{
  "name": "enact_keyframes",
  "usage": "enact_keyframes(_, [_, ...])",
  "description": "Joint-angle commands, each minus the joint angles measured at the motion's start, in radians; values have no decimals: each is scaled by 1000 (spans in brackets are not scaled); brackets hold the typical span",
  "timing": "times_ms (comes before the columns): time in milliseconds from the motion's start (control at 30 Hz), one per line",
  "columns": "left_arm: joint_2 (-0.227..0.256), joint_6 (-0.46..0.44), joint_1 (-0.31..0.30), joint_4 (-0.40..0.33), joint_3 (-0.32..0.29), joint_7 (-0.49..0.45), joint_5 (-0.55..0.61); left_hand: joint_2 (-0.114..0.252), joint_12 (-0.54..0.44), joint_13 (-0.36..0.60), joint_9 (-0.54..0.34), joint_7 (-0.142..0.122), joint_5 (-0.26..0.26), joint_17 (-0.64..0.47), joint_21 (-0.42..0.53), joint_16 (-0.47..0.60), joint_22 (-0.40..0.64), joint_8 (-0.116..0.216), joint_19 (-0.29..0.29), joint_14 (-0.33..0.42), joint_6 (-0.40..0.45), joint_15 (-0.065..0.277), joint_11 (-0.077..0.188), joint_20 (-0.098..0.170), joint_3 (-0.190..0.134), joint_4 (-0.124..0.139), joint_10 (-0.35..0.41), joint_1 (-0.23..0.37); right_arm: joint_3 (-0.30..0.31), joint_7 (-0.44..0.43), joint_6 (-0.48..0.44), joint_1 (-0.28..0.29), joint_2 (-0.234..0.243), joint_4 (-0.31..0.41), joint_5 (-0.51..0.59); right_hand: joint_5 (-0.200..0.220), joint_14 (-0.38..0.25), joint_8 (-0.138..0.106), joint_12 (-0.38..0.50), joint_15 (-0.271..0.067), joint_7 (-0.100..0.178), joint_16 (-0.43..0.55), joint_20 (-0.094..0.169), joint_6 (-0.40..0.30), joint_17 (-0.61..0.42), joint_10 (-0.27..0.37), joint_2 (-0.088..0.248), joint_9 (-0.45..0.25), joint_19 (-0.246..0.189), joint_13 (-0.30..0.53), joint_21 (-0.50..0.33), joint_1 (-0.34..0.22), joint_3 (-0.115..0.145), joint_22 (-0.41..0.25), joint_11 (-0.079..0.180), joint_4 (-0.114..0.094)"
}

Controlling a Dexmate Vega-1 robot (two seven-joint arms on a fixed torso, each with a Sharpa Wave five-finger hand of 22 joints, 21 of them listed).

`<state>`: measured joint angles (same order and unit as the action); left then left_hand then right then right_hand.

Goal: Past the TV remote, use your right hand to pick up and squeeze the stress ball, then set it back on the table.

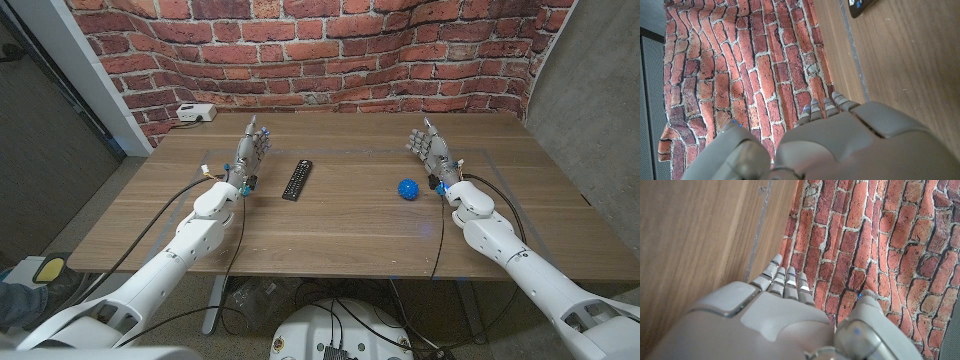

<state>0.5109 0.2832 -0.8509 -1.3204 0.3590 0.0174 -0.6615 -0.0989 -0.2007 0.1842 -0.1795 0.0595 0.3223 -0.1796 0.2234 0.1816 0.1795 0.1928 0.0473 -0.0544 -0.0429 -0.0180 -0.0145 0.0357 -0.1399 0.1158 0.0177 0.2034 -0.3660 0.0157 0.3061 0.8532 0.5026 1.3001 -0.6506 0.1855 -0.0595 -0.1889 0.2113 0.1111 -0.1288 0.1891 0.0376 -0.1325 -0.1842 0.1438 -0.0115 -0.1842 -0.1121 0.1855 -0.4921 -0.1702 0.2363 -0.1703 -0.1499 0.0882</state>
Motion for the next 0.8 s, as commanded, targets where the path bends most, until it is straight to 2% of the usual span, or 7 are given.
enact_keyframes(33, [13, 1, -30, -47, -16, -24, -8, 1, -8, 3, -2, 9, 6, -2, 3, 5, 2, 5, 9, -5, 3, 2, -7, 16, -6, -1, 7, 7, 9, -17, 47, 22, -9, -2, 12, 4, -4, -4, 7, 5, -5, 6, 3, -2, -1, 4, -1, -5, -7, 3, -4, -8, 4, -3, -7, 1])
enact_keyframes(267, [28, 2, -56, -81, -27, -34, -10, 9, -13, 4, -2, 11, 8, -2, 3, 9, 2, 10, 4, 9, 19, -1, -6, 11, -7, -3, 22, 14, 20, -34, 82, 46, -2, 23, 26, 4, -13, -5, 10, 0, -9, 8, 2, -5, -1, 12, -2, -5, -12, 2, -2, -8, 3, -3, -6, 1])
enact_keyframes(567, [50, 1, -73, -106, -32, -21, -12, 21, -22, 4, -2, 15, 11, -1, 11, 17, 2, 18, -25, 44, 52, -1, -11, 2, -8, -8, 55, 26, 45, -86, 93, 114, 37, 111, 51, 4, -27, -8, 14, -3, -6, 11, 1, -13, -1, 24, -2, -4, -25, 2, 0, -9, 3, -3, -6, 4])
enact_keyframes(800, [71, 2, -77, -123, -34, -18, 5, 27, -27, 4, -3, 17, 12, -1, 15, 20, 2, 22, -45, 66, 72, -4, -16, -3, -8, -12, 77, 36, 62, -112, 118, 160, 57, 151, 72, 4, -41, -22, 19, -5, 6, 12, 3, -51, 0, 43, 0, -6, -38, 2, 5, -14, 3, -4, -4, 8])
